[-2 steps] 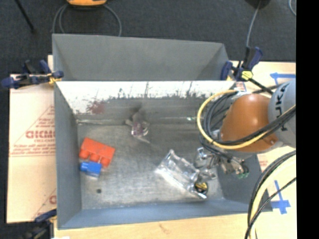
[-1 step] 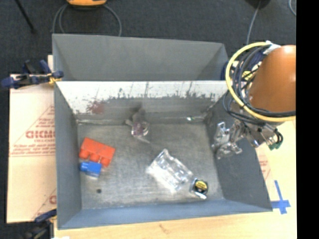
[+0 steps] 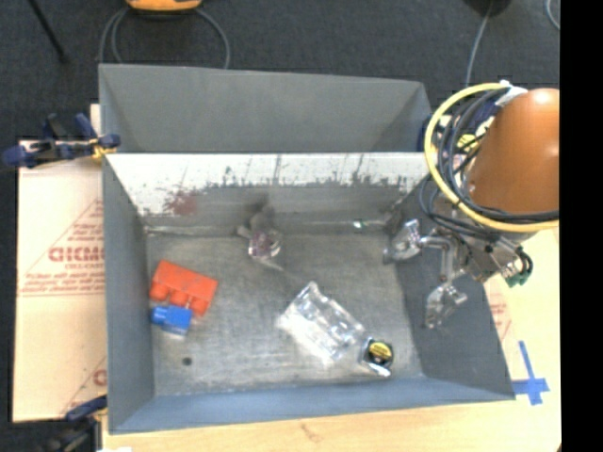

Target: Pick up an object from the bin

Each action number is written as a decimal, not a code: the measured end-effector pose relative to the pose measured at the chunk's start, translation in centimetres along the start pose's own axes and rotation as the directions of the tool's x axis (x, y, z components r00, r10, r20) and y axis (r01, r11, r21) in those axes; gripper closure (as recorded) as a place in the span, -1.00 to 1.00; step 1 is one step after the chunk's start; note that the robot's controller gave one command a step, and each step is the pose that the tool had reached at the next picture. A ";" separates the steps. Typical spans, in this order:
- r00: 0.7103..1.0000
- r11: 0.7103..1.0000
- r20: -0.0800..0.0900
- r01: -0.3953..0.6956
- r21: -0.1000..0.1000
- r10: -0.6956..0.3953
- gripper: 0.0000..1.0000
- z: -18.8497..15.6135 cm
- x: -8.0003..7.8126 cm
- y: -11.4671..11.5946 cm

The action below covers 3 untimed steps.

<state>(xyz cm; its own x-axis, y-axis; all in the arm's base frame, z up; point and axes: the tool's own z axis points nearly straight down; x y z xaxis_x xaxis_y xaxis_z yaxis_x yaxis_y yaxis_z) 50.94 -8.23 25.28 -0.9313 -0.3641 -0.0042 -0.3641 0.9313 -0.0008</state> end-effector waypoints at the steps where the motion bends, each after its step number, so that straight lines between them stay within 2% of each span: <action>1: 0.984 0.984 -0.005 0.176 -0.006 -0.176 -1.00 14.2 -0.4 6.5; 2: 0.985 0.985 -0.001 0.175 -0.001 -0.175 1.00 13.9 -0.6 6.2; 3: 0.966 0.966 0.002 0.257 0.004 -0.257 1.00 0.6 0.1 5.1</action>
Offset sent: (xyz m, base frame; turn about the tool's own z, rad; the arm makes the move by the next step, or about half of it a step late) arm -0.0178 0.0603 -0.1389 -0.1731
